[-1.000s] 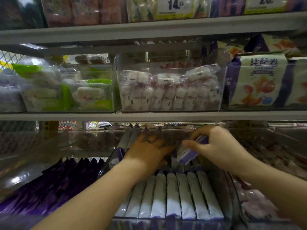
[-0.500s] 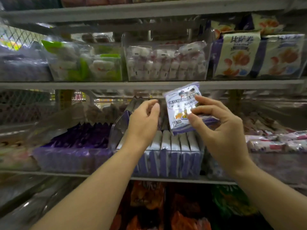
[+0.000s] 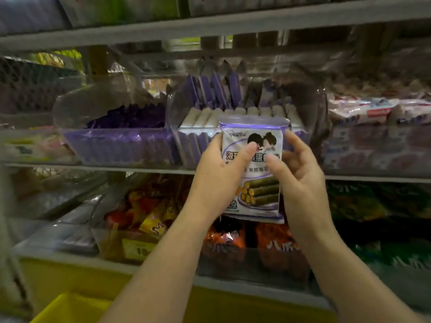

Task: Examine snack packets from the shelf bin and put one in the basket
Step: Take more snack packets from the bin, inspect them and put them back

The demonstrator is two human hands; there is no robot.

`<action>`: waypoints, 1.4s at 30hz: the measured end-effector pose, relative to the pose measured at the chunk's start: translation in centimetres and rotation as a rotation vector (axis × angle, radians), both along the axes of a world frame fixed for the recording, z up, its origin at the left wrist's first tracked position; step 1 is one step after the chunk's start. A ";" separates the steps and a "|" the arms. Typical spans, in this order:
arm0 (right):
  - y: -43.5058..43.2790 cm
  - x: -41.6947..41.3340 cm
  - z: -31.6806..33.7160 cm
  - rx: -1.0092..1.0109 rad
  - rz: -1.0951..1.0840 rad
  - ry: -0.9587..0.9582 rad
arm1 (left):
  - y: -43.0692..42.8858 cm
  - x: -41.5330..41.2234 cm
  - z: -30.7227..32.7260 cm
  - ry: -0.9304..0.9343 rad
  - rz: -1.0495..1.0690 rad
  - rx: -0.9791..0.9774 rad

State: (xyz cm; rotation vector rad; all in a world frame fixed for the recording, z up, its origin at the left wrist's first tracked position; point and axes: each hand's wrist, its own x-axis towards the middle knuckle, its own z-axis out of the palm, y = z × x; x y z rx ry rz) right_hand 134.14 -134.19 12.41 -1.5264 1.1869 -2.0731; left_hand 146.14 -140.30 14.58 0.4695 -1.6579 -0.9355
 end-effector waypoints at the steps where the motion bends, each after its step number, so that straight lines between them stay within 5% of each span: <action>1: -0.2 -0.2 -0.3 0.034 0.023 -0.044 | 0.0 0.1 -0.9 -0.009 -0.020 -0.007; 11: -1.0 -0.3 -2.0 0.085 0.232 -0.312 | 0.0 -0.4 -4.6 0.035 -0.094 0.036; 17: -1.0 0.4 -3.1 0.155 0.324 -0.397 | -0.3 0.7 -5.6 0.163 -0.158 0.238; 35: -0.2 0.3 -3.0 0.211 0.418 -0.381 | -0.2 3.2 -5.5 0.176 -0.356 0.478; 42: 0.2 -1.5 -3.1 0.655 0.672 0.003 | -0.2 3.3 -4.6 0.312 -0.153 0.597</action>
